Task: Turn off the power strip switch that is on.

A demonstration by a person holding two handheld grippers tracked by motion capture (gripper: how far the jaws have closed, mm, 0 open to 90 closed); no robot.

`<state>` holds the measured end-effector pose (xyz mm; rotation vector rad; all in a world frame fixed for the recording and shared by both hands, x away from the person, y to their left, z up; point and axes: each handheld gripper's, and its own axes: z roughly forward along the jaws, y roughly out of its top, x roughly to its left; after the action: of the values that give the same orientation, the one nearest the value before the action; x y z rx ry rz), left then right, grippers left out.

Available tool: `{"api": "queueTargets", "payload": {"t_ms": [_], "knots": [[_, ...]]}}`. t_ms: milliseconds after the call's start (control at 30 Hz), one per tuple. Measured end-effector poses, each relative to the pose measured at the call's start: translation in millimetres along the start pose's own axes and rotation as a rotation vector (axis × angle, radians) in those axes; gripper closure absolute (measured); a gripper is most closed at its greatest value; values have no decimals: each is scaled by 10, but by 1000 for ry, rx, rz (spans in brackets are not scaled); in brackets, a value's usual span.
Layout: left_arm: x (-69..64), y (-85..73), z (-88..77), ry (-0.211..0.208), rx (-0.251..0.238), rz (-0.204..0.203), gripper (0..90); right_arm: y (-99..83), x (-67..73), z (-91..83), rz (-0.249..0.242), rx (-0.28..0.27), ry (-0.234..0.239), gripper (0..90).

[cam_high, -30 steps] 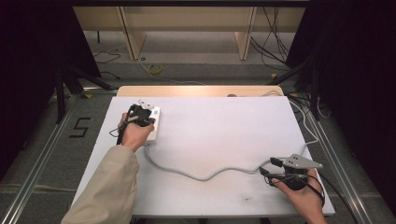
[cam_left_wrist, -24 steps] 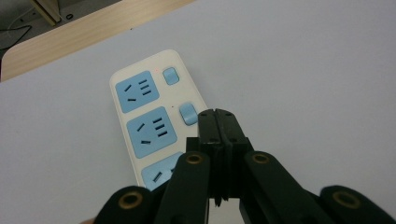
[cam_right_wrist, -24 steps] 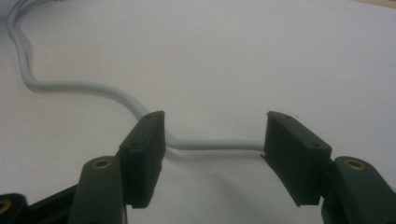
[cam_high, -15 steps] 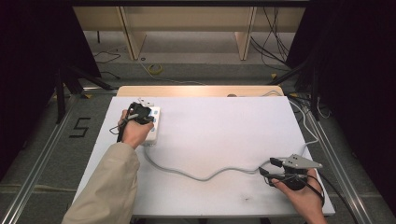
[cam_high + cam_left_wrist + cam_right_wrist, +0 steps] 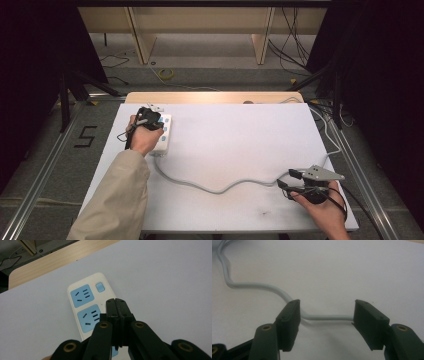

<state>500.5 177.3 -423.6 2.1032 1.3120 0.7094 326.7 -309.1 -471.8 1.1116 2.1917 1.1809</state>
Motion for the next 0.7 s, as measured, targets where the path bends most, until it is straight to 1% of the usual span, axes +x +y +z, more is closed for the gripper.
{"api": "queueTargets", "payload": {"t_ms": [367, 467, 567, 700], "knots": [[13, 75, 19, 5, 2, 9, 898, 1, 0, 0, -2, -1, -1, 395], [22, 92, 28, 6, 1, 3, 898, 1, 1, 3, -2, 1, 1, 394], [36, 95, 42, 9, 8, 11, 898, 0, 2, 6, -2, 2, 0, 394], [58, 88, 65, 14, 18, 5, 898, 1, 5, 7, -3, 1, 2, 395]]}}
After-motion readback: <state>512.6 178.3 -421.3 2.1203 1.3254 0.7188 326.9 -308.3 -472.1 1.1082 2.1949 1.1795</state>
